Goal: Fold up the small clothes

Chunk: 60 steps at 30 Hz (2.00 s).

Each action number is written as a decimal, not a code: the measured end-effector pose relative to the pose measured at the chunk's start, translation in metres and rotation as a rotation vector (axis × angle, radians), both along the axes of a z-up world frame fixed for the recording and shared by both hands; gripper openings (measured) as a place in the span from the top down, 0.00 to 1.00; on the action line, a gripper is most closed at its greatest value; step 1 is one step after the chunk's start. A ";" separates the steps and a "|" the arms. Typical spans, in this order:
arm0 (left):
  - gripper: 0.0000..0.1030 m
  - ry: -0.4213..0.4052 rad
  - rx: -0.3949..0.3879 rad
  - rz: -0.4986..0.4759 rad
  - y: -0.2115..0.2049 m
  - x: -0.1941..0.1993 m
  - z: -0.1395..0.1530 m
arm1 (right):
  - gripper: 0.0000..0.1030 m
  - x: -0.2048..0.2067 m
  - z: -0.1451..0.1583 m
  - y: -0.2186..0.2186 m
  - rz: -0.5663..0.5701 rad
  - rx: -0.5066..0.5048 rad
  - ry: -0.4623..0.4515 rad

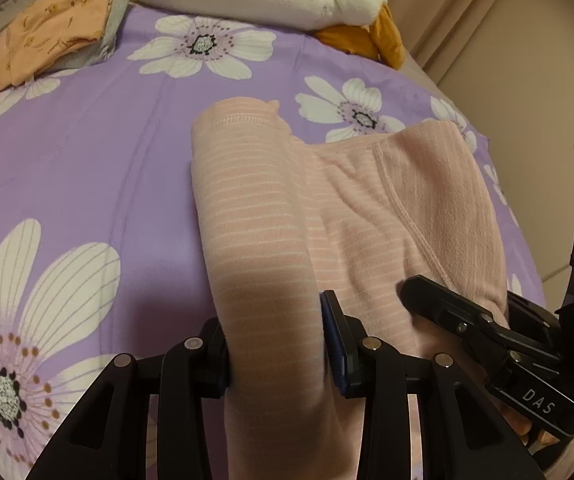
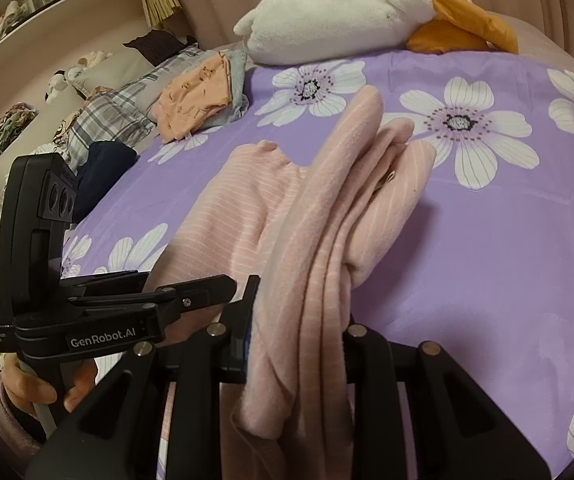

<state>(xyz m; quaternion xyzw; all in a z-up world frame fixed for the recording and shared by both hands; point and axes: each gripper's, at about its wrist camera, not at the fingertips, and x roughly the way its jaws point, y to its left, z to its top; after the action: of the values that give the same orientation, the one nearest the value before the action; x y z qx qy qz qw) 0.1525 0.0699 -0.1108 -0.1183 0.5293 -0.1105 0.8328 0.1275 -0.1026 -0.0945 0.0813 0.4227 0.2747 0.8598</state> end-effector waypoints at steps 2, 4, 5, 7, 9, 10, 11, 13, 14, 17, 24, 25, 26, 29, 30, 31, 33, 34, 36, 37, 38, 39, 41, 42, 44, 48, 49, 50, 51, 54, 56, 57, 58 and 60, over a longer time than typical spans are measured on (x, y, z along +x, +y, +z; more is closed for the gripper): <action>0.65 0.008 0.005 -0.001 0.000 0.001 -0.003 | 0.75 0.001 -0.004 0.000 -0.003 -0.001 0.011; 0.65 0.018 0.010 -0.002 -0.001 0.002 -0.006 | 0.75 0.002 -0.009 -0.001 -0.007 -0.002 0.023; 0.65 0.025 0.013 -0.002 -0.001 0.003 -0.008 | 0.75 0.002 -0.010 -0.001 -0.008 -0.003 0.027; 0.65 0.027 0.016 -0.001 -0.001 0.002 -0.010 | 0.74 0.002 -0.013 -0.001 -0.012 -0.004 0.034; 0.65 0.027 0.019 -0.003 -0.002 0.003 -0.010 | 0.74 0.003 -0.015 -0.001 -0.014 0.000 0.038; 0.65 0.027 0.021 -0.005 -0.002 0.003 -0.010 | 0.74 0.003 -0.016 -0.002 -0.017 0.002 0.042; 0.65 0.028 0.023 -0.006 -0.002 0.004 -0.010 | 0.74 0.004 -0.018 -0.003 -0.020 0.004 0.048; 0.65 0.029 0.023 -0.006 -0.002 0.004 -0.011 | 0.73 0.005 -0.020 -0.005 -0.028 0.010 0.060; 0.65 0.029 0.023 -0.006 -0.002 0.004 -0.010 | 0.73 0.005 -0.022 -0.006 -0.032 0.014 0.068; 0.65 0.029 0.023 -0.007 -0.002 0.004 -0.011 | 0.73 0.007 -0.027 -0.010 -0.045 0.030 0.090; 0.63 0.032 0.017 -0.006 -0.002 0.003 -0.013 | 0.72 0.009 -0.037 -0.017 -0.068 0.072 0.135; 0.63 0.032 0.017 -0.006 -0.002 0.003 -0.014 | 0.71 0.009 -0.038 -0.018 -0.070 0.074 0.140; 0.63 0.031 0.016 -0.007 -0.002 0.004 -0.014 | 0.71 0.009 -0.038 -0.018 -0.071 0.077 0.143; 0.63 0.031 0.016 -0.006 -0.002 0.003 -0.014 | 0.71 0.010 -0.040 -0.021 -0.076 0.090 0.155; 0.63 0.032 0.016 -0.006 -0.002 0.003 -0.014 | 0.71 0.009 -0.041 -0.021 -0.077 0.093 0.158; 0.63 0.032 0.016 -0.005 -0.002 0.003 -0.014 | 0.70 0.009 -0.041 -0.022 -0.078 0.094 0.159; 0.63 0.035 0.010 -0.002 -0.002 0.003 -0.014 | 0.70 0.010 -0.042 -0.022 -0.077 0.094 0.159; 0.63 0.034 0.010 -0.001 -0.002 0.002 -0.014 | 0.70 0.009 -0.042 -0.022 -0.076 0.093 0.159; 0.63 0.033 0.012 -0.003 -0.002 0.002 -0.014 | 0.70 0.010 -0.042 -0.022 -0.077 0.095 0.160; 0.62 0.033 0.012 -0.004 -0.002 0.003 -0.014 | 0.70 0.009 -0.042 -0.022 -0.077 0.095 0.160; 0.62 0.033 0.012 -0.004 -0.002 0.003 -0.014 | 0.69 0.009 -0.042 -0.022 -0.078 0.096 0.161; 0.62 0.034 0.011 -0.003 -0.002 0.003 -0.014 | 0.69 0.010 -0.042 -0.022 -0.078 0.096 0.161; 0.62 0.035 0.009 -0.002 -0.002 0.002 -0.014 | 0.68 0.010 -0.043 -0.023 -0.079 0.097 0.164; 0.62 0.037 0.007 -0.001 -0.002 0.003 -0.014 | 0.68 0.010 -0.043 -0.023 -0.079 0.097 0.165; 0.62 0.038 0.004 0.001 -0.001 0.002 -0.015 | 0.67 0.011 -0.043 -0.024 -0.080 0.096 0.166; 0.62 0.038 0.004 0.001 -0.001 0.002 -0.015 | 0.66 0.012 -0.044 -0.024 -0.081 0.091 0.165; 0.62 0.038 0.003 0.001 -0.001 0.002 -0.015 | 0.66 0.012 -0.044 -0.025 -0.081 0.093 0.167; 0.62 0.039 0.003 0.001 -0.001 0.002 -0.015 | 0.65 0.012 -0.044 -0.025 -0.082 0.094 0.169; 0.62 0.040 0.002 0.001 -0.001 0.002 -0.015 | 0.65 0.012 -0.045 -0.025 -0.082 0.095 0.170; 0.62 0.039 0.003 0.001 -0.001 0.002 -0.015 | 0.65 0.012 -0.045 -0.025 -0.081 0.095 0.170; 0.62 0.039 0.003 0.001 -0.001 0.002 -0.015 | 0.65 0.013 -0.045 -0.025 -0.082 0.096 0.171; 0.62 0.040 0.003 0.001 -0.001 0.002 -0.015 | 0.65 0.012 -0.045 -0.025 -0.082 0.096 0.171; 0.62 0.040 0.002 0.001 -0.001 0.002 -0.015 | 0.65 0.012 -0.045 -0.026 -0.082 0.098 0.172; 0.62 0.040 0.003 0.001 -0.001 0.002 -0.015 | 0.65 0.013 -0.045 -0.025 -0.082 0.097 0.172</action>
<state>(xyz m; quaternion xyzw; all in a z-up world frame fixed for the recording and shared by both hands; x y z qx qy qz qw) 0.1542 0.0689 -0.1260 -0.1195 0.5460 -0.1068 0.8223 0.1401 -0.1278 -0.1397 0.1634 0.4774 0.2516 0.8259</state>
